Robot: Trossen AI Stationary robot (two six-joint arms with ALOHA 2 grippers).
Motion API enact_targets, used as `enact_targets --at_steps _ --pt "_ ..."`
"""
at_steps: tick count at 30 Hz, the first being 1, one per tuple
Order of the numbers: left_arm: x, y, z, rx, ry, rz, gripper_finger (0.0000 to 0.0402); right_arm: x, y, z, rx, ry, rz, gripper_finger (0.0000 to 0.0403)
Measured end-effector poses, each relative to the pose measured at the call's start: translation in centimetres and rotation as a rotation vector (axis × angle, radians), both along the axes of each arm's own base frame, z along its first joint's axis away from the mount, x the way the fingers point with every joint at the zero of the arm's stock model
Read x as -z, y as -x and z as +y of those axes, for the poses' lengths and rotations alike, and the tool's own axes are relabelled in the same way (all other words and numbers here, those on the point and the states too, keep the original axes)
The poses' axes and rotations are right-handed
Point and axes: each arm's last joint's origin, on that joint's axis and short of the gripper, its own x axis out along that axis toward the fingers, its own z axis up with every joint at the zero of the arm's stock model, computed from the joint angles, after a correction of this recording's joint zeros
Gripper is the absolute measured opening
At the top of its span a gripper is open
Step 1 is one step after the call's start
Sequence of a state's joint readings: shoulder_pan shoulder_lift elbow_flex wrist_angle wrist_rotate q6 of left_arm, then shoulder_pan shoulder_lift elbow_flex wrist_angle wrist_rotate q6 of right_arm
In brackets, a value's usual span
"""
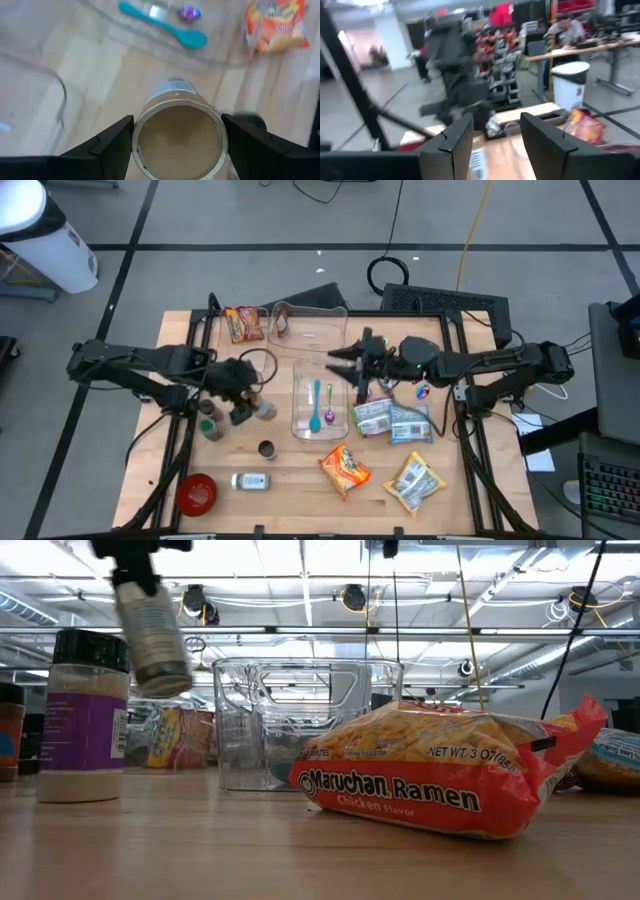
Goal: Pick & Place Food Item
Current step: Put the gold seasoning bottle into the top right transparent bin
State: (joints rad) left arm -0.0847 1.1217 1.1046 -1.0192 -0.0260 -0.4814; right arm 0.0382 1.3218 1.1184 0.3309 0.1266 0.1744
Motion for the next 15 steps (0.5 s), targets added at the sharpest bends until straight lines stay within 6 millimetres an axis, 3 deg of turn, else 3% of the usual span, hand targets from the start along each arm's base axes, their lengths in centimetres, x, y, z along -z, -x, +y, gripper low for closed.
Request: enact_targets --at_steps 6,10,15 --pt "-2.1 -2.9 1.9 0.027 -0.072 -0.054 0.0275 -0.7 -3.4 1.9 -0.055 0.049 0.131 0.0163" --pt "-4.3 -4.7 2.8 0.047 -0.115 -0.107 0.0275 -0.4 -5.3 2.2 -0.057 0.043 0.218 0.0198" --pt "-6.8 -6.0 3.3 0.079 -0.16 -0.173 0.0275 0.6 -6.3 1.6 -0.034 0.0 0.255 0.0252"
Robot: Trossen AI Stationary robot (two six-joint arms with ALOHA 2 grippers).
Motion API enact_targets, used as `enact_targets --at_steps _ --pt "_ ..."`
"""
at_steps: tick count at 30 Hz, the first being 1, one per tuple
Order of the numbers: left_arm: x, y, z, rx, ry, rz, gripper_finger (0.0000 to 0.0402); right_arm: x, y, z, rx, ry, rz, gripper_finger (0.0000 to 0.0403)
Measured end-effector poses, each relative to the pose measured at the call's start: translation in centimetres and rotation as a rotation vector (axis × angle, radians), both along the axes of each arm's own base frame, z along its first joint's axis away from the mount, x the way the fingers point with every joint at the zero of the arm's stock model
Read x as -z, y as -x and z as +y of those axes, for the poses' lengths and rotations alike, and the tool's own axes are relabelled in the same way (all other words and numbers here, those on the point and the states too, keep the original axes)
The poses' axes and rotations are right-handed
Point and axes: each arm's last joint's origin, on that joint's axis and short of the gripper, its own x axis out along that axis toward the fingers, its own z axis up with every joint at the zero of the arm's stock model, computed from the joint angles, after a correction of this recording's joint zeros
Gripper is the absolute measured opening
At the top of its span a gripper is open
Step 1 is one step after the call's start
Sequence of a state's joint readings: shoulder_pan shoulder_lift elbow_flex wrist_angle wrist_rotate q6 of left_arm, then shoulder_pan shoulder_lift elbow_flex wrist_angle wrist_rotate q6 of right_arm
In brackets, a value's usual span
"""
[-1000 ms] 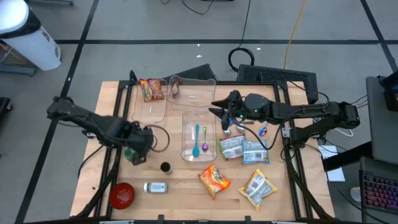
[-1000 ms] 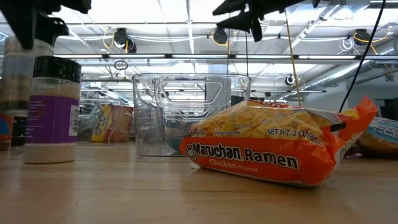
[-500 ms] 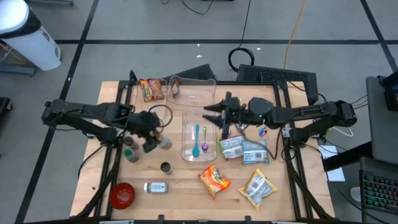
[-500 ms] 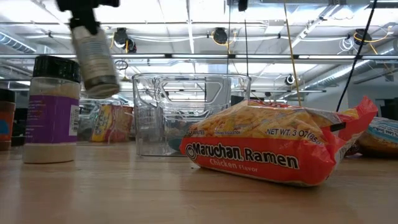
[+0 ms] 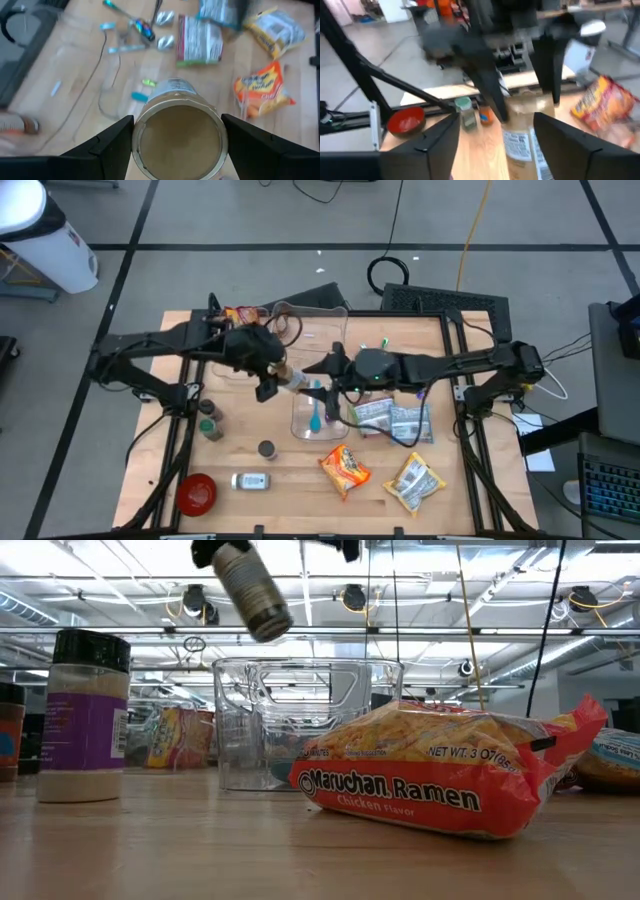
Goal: Pick & Place Food Item
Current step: Put the gold seasoning bottle into the top right transparent bin
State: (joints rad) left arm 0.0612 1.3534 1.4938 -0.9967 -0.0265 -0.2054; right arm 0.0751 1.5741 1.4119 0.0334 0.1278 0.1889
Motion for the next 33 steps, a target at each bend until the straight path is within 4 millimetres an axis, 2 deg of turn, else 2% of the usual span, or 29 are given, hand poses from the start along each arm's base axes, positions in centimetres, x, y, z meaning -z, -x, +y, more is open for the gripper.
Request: enact_targets --at_steps 4,8,18,33 --pt "-1.0 -0.8 0.0 0.016 -0.016 -0.028 0.0275 0.5 -0.3 -0.5 0.021 -0.012 0.015 0.0285" --pt "-1.0 -1.7 0.0 0.027 -0.018 -0.02 0.0275 1.4 -0.8 -1.0 0.032 -0.004 0.051 0.0303" --pt "-1.2 -2.2 -0.1 0.045 -0.009 -0.039 0.0275 4.2 -2.4 -1.3 0.048 0.003 0.139 0.0303" --pt "-2.1 -2.7 -0.2 0.064 0.034 -0.146 0.0275 3.9 -2.7 -2.0 0.067 -0.045 0.09 0.0292"
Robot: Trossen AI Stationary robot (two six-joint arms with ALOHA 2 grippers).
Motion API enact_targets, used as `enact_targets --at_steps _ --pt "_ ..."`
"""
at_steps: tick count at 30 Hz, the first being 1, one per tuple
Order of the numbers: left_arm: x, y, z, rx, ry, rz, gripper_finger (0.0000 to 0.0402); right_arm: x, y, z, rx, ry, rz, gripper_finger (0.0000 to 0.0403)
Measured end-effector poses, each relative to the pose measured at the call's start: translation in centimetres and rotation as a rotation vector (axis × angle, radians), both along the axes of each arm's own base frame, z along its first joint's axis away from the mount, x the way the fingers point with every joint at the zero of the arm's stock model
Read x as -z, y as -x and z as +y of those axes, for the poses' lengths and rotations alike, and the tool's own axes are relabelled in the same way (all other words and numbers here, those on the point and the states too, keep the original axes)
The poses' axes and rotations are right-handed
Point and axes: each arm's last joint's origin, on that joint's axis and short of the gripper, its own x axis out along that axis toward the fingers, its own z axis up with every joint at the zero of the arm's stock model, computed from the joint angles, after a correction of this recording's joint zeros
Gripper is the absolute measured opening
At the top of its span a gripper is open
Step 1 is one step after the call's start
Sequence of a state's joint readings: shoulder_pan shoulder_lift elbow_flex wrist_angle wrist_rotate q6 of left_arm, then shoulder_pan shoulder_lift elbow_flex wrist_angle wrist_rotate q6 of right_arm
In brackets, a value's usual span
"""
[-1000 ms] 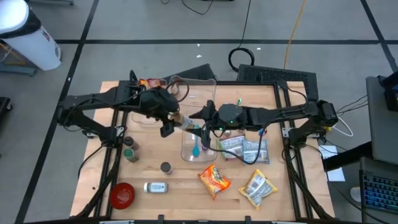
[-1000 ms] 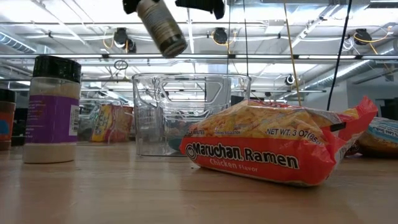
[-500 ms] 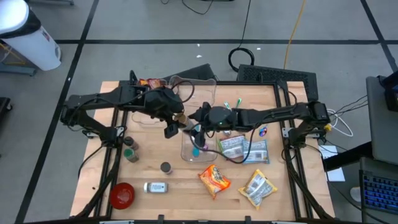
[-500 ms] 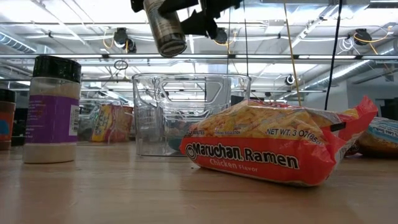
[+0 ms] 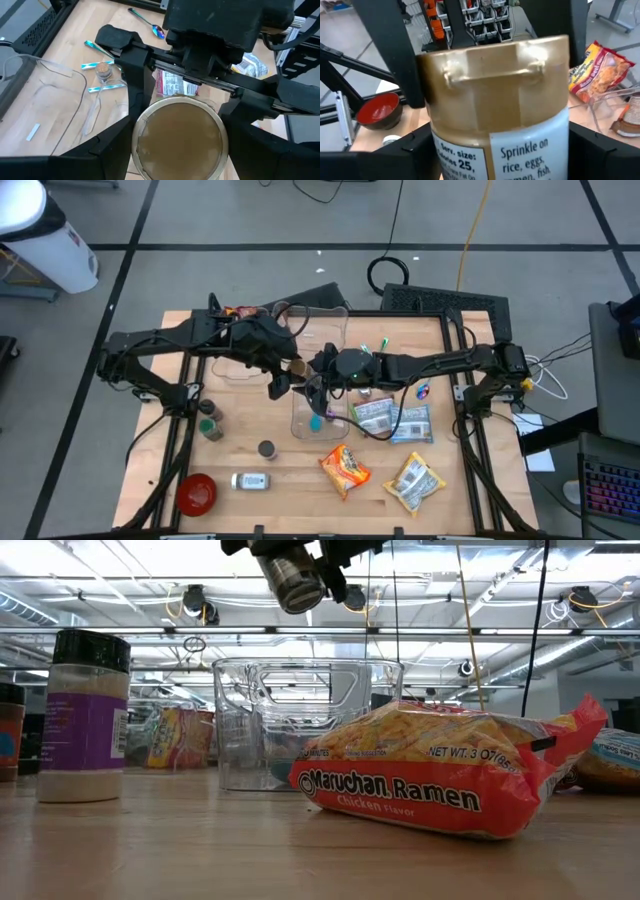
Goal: Pick & Place Food Item
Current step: Put the gold seasoning bottle into the top right transparent bin
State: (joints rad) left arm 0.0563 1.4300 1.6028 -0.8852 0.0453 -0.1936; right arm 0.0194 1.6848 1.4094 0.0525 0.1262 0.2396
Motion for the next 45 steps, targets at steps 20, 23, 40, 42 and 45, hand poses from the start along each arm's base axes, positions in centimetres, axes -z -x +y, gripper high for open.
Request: enact_targets --at_steps 20,23,40,42,45 --pt "-0.2 0.3 0.5 -0.02 0.01 -0.008 0.0391 -0.7 -0.1 -0.3 -0.032 -0.03 -0.069 0.0266" --pt "-1.1 1.3 0.9 -0.03 0.017 -0.035 0.0386 -1.1 0.1 -0.8 -0.018 -0.028 -0.082 0.0266" --pt "-6.7 9.0 1.7 -0.147 -0.019 -0.249 0.0346 -7.0 2.9 -4.2 -0.002 -0.103 -0.411 0.0265" --pt "-6.5 8.9 1.6 -0.149 -0.007 -0.234 0.0346 -7.6 3.0 -4.6 -0.011 -0.117 -0.469 0.0265" --pt "-6.0 7.7 1.5 -0.137 -0.004 -0.247 0.0347 -8.2 3.3 -4.9 -0.008 -0.143 -0.523 0.0269"
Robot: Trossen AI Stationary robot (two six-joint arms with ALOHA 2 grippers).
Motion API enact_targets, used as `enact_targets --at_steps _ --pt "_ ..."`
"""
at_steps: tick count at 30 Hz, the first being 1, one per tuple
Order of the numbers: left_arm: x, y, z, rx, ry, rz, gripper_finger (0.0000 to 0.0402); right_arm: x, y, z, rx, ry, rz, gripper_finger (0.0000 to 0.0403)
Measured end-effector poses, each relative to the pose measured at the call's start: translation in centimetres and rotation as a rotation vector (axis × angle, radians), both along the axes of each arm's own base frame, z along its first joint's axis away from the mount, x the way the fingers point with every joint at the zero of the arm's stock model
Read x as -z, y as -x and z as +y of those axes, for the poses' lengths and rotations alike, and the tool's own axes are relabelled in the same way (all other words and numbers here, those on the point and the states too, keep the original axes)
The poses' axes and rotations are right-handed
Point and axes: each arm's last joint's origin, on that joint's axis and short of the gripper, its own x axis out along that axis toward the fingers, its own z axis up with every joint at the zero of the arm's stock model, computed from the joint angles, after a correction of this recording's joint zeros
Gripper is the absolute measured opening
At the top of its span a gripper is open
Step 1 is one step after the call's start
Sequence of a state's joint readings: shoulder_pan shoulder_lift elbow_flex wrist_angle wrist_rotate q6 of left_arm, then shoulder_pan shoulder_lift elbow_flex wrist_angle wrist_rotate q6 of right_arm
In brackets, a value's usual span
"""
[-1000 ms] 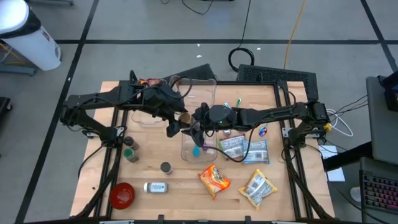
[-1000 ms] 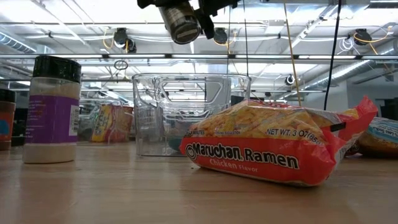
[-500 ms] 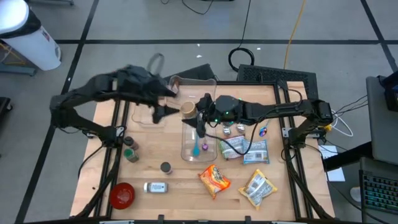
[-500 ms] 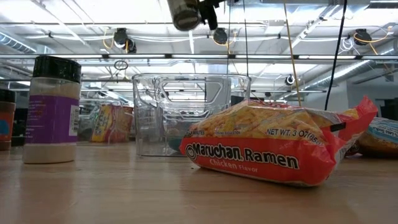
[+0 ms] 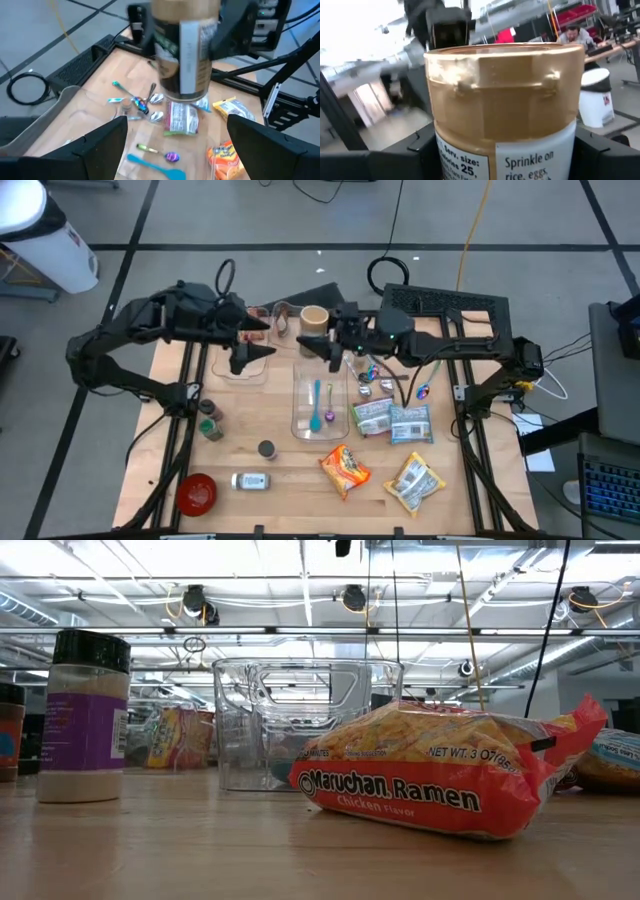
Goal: Pick & Place Food Item
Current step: Put the gold seasoning bottle into the top right transparent bin
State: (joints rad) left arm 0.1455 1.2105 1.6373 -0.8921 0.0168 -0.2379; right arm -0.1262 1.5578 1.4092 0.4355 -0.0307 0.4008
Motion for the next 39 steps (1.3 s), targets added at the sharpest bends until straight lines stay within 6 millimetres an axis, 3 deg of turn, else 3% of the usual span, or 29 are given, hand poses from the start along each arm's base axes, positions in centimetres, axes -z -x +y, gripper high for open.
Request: enact_targets --at_steps 6,21,26,31,39 --pt "1.6 -3.4 -0.3 0.047 -0.031 -0.008 0.0347 0.1 -0.1 0.0 -0.006 -0.032 -0.002 0.0265" --pt "3.6 -8.8 0.1 0.109 -0.023 -0.049 0.0347 -0.4 -0.1 1.8 -0.05 -0.014 -0.055 0.0265" --pt "3.8 -9.3 0.1 0.105 -0.02 -0.058 0.0335 -0.5 -0.1 1.8 -0.048 -0.009 -0.064 0.027" --pt "3.7 -9.2 0.3 0.094 -0.01 -0.06 0.0279 -0.5 -0.1 1.7 -0.044 -0.006 -0.062 0.0266" --pt "3.8 -9.1 0.3 0.099 -0.011 -0.054 0.0275 -0.4 -0.1 1.7 -0.044 0.001 -0.053 0.0284"
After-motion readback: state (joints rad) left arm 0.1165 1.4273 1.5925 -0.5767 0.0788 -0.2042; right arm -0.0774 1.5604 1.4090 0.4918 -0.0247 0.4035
